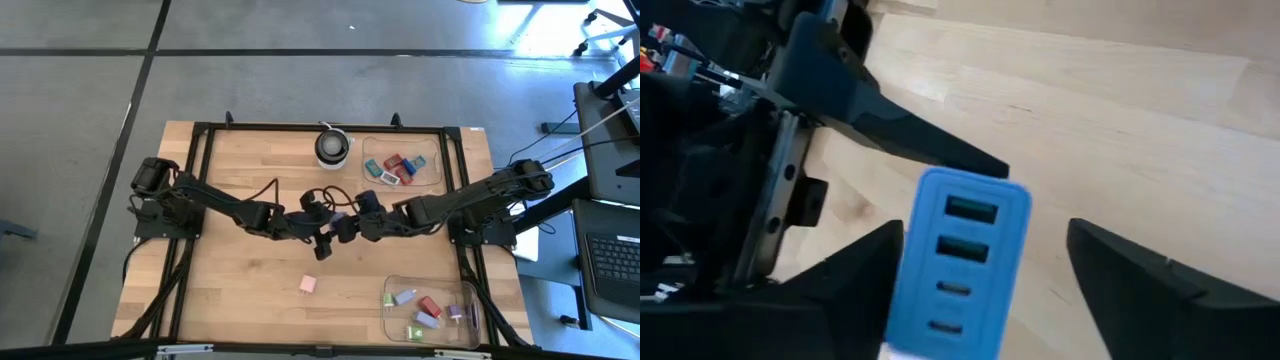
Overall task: Pick & Place Office items
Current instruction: Put the light blue charger adapter into the bottom transparent bin
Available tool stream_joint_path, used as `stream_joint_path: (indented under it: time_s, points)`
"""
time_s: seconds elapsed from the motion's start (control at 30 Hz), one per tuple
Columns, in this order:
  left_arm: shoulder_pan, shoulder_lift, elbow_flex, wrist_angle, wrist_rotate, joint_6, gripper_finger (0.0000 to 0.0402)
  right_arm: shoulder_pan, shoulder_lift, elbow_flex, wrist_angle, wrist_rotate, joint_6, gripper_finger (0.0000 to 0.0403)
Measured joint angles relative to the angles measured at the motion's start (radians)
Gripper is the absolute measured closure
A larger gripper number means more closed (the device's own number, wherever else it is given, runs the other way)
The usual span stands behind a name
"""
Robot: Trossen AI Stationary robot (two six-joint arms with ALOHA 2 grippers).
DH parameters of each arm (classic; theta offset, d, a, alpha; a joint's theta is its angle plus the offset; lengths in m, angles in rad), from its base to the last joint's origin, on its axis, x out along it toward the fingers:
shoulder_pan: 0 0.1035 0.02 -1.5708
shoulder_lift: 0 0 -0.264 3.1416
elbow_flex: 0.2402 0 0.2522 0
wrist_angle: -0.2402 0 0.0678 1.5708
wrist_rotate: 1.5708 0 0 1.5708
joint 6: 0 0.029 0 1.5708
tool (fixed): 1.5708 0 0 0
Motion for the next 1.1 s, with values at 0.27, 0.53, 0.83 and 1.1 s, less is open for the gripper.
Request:
stream_joint_path:
  time_s: [0.27,0.53,0.83,1.1]
  points:
    - [0.002,0.000,0.000,0.021,-0.006,0.083,0.0169,-0.005,0.000,0.002,0.023,-0.003,-0.017,0.0240]
    - [-0.006,-0.001,0.000,0.052,-0.027,0.119,0.0140,-0.005,0.000,-0.001,0.062,-0.008,-0.094,0.0283]
    - [-0.002,-0.001,0.000,0.055,-0.025,-0.105,0.0099,-0.038,-0.057,-0.001,-0.061,-0.034,-0.215,0.0283]
    - [-0.004,-0.002,0.001,0.049,0.020,-0.176,0.0100,-0.019,-0.186,-0.001,-0.195,-0.025,-0.214,0.0283]
